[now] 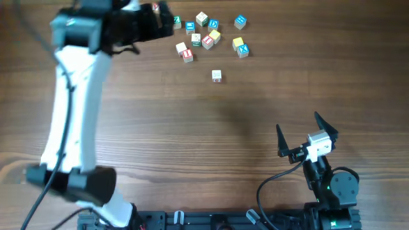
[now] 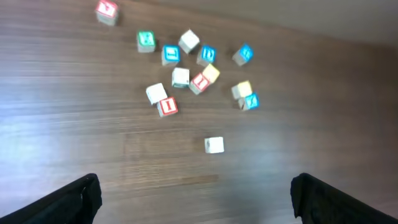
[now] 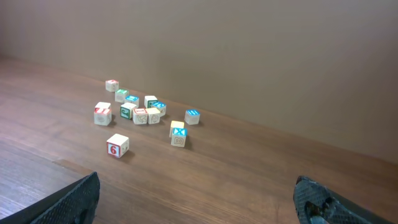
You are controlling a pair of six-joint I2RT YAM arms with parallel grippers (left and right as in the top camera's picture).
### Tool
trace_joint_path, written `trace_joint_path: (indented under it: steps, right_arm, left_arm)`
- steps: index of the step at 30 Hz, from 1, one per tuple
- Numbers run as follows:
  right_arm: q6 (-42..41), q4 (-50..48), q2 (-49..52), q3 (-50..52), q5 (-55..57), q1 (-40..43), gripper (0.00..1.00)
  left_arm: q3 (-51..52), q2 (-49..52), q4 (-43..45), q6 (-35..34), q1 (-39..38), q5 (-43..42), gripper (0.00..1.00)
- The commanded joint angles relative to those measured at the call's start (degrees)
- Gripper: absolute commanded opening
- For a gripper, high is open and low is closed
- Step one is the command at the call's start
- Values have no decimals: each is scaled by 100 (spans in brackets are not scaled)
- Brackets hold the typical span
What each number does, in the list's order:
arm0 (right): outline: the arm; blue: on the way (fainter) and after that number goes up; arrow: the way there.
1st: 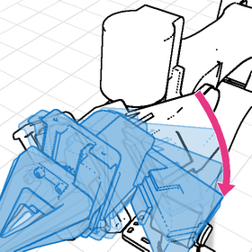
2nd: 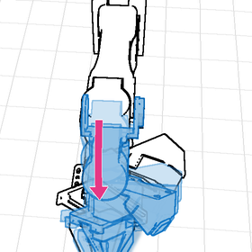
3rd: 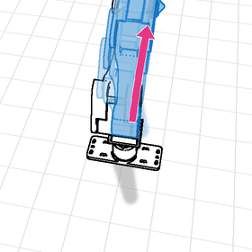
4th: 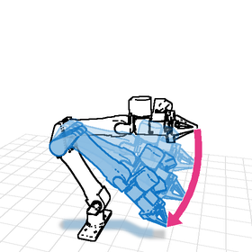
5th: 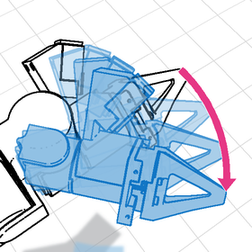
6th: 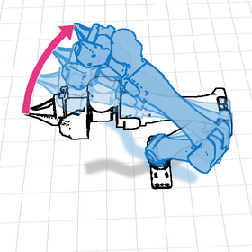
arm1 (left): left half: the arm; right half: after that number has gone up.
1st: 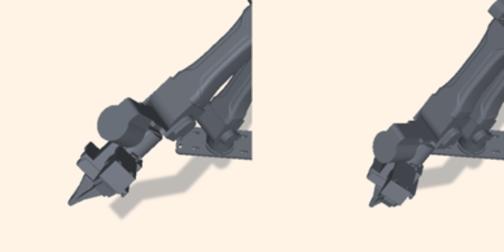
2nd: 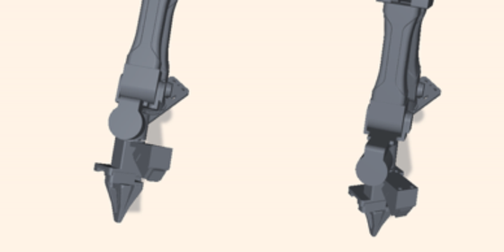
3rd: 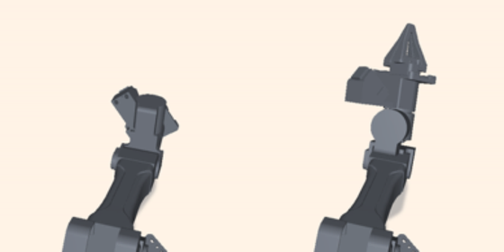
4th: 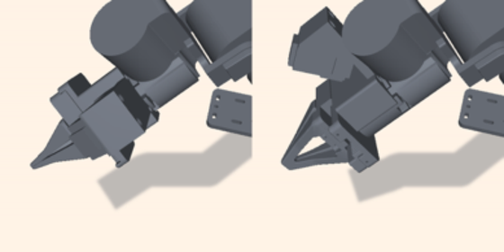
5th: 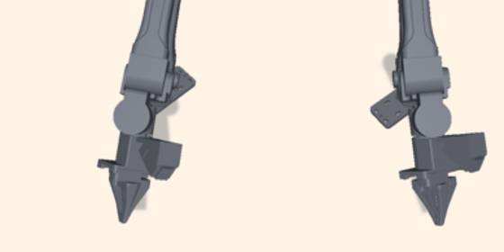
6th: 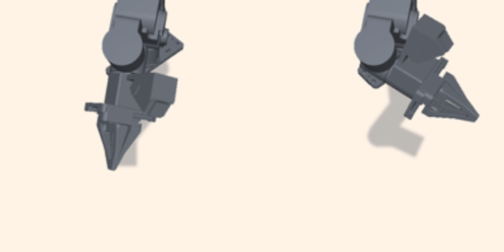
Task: Form a circle
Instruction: 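Reach the left gripper forward to the blue-numbered '2' block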
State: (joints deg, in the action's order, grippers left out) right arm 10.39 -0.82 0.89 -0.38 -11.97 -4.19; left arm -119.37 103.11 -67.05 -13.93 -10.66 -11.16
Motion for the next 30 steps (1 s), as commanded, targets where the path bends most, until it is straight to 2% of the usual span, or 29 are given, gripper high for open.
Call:
trace_joint_path:
  steps: [1,5,6,7,8,9,10,18,19,23,27,28,30]
  right_arm:
    - [15,-13,-35,9,-7,2,100]
    - [15,-13,-35,9,-7,2,100]
    - [15,-13,-35,9,-7,2,100]
    - [15,-13,-35,9,-7,2,100]
    - [13,-13,-35,9,-7,2,100]
    - [15,-13,-35,9,-7,2,100]
    - [13,-13,-35,9,-7,2,100]
    - [15,-13,-35,9,-7,2,100]
    - [15,-13,-35,9,-7,2,100]
    - [15,-13,-35,9,-7,2,100]
    - [13,-13,-35,9,-7,2,100]
    - [15,-13,-35,9,-7,2,100]
    - [13,-13,-35,9,-7,2,100]
  left_arm:
    - [-144,525,247,457,-446,439,100]
    - [-140,695,479,455,-601,433,100]
    - [-138,726,501,444,-627,348,96]
    - [-138,756,514,431,-660,308,72]
    - [-138,824,511,431,-697,313,34]
    - [-138,870,487,409,-728,313,10]
    - [-138,955,448,251,-769,313,4]
    - [-133,1845,361,-503,-1231,538,4]
    - [-133,1947,361,-610,-1285,678,9]
    - [-133,2367,363,-778,-1506,935,15]
    - [-133,2796,474,-776,-1690,935,32]
    - [-133,2896,531,-778,-1718,933,41]
    - [-133,3069,634,-776,-1768,933,45]
